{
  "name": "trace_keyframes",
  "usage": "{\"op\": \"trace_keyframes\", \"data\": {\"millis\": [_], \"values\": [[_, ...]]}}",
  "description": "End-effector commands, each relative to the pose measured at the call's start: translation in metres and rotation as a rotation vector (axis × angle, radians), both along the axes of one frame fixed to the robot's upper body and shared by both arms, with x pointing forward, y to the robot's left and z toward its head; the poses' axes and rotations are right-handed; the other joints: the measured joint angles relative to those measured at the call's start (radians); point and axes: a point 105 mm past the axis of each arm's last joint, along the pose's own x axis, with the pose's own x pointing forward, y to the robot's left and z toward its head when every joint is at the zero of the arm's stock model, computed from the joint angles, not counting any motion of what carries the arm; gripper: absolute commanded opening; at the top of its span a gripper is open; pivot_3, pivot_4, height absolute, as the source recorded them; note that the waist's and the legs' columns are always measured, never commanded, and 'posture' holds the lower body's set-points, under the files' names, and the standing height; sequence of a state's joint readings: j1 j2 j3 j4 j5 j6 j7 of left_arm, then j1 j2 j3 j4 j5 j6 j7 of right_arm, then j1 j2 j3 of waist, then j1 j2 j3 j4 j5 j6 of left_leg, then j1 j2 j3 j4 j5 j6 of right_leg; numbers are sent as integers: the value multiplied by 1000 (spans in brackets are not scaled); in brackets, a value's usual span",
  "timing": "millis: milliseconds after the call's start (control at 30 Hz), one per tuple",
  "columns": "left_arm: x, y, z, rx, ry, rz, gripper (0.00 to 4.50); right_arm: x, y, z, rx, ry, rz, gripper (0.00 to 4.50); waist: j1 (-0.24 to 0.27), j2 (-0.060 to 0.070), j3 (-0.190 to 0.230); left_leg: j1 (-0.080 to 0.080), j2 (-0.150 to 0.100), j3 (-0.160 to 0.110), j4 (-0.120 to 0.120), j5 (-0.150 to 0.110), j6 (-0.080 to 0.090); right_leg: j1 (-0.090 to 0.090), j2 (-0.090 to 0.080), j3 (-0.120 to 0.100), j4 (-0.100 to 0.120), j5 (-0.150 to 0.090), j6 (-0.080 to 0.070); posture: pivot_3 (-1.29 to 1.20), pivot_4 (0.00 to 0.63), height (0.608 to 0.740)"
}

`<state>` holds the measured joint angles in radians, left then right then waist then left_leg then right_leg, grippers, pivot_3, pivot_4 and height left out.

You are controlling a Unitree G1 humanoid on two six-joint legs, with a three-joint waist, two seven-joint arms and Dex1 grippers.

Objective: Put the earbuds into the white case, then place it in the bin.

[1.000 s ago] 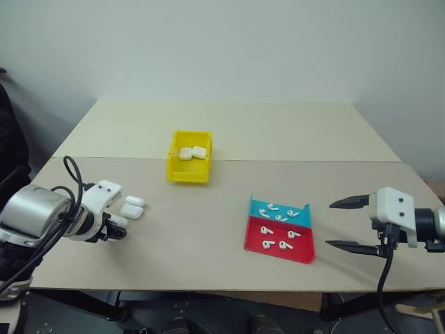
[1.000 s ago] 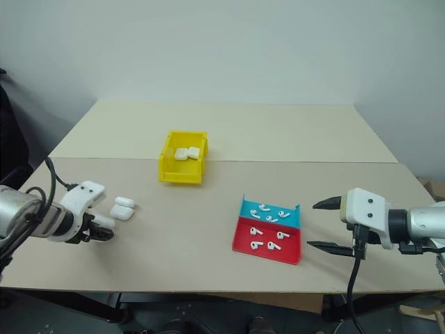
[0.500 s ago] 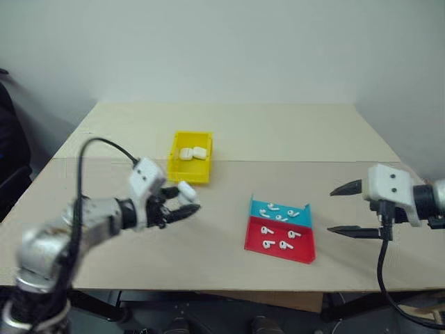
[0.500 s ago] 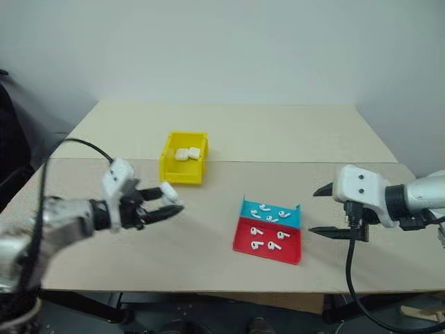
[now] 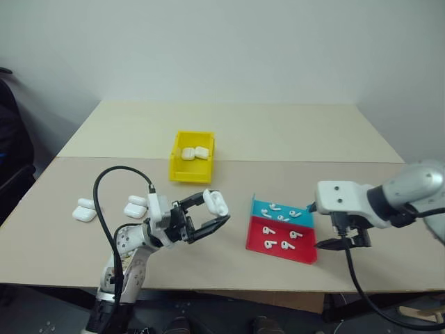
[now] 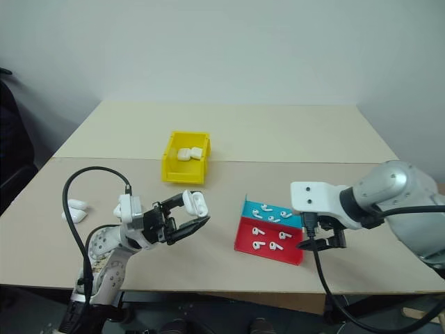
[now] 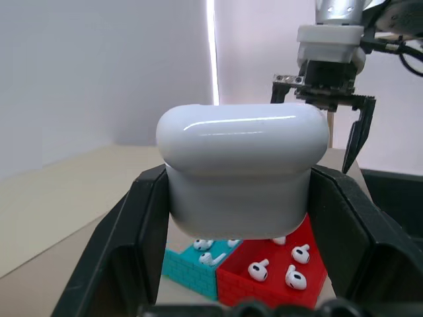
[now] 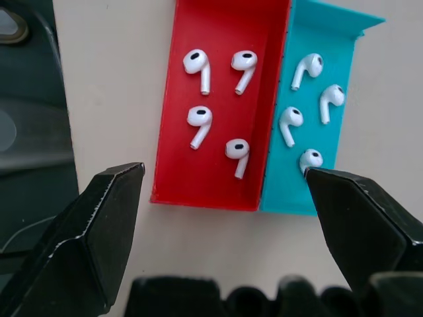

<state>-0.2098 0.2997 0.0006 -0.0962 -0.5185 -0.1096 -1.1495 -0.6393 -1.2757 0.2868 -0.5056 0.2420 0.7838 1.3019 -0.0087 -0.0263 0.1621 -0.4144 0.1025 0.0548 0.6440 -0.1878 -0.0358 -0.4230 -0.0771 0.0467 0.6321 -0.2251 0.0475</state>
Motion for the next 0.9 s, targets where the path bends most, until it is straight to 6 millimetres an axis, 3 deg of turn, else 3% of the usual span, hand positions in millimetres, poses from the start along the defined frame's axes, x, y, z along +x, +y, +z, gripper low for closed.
{"op": "trace_keyframes", "data": {"millis": [33, 233, 333, 433, 667, 800, 900], "values": [[-9, 0, 2, -19, -112, -82, 2788, 6, 6, 1, -42, -38, -14, 4500, -1, 0, 0, 0, 0, 0, 0, 0, 0, 0, 0, 0, 0, 0, 0, 0, 150, 740], [-15, -4, -5, -18, -167, -155, 2788, 13, 21, -12, -58, 2, -10, 4500, -4, 1, -1, 0, 0, 0, 0, 0, 0, 0, 0, 0, 0, 0, 0, 0, 150, 740], [-15, -7, -1, -27, -187, -147, 2788, 13, 22, -21, -91, 13, -4, 3910, 0, 1, -1, 0, 0, 0, 0, 0, 0, 0, 0, 0, 0, 0, 0, 0, 150, 740], [-13, -8, 4, -34, -192, -128, 2788, 19, 29, -26, -74, 9, -25, 2907, -2, 1, -1, -1, 0, 0, 0, 0, 0, 0, 0, 0, 0, 0, 0, 0, 150, 740], [-14, -5, 1, -5, -212, -111, 2788, 23, 33, -43, -86, 46, -51, 2907, -4, 1, -1, 0, 0, -1, 0, 0, 0, 0, 0, -1, 1, 0, 0, 0, 150, 740], [-16, -5, 2, -8, -211, -96, 2788, 25, 35, -48, -82, 68, -59, 1982, -4, 1, -1, 0, 0, -1, 0, 0, 0, 0, 0, -1, 1, 0, 0, 0, 150, 740], [-18, -4, 3, -1, -209, -97, 2788, 24, 36, -49, -73, 81, -67, 1982, -4, 1, -1, -1, 0, -1, 0, 0, 0, 0, 0, -1, 1, 0, 0, 0, 150, 740]]}}
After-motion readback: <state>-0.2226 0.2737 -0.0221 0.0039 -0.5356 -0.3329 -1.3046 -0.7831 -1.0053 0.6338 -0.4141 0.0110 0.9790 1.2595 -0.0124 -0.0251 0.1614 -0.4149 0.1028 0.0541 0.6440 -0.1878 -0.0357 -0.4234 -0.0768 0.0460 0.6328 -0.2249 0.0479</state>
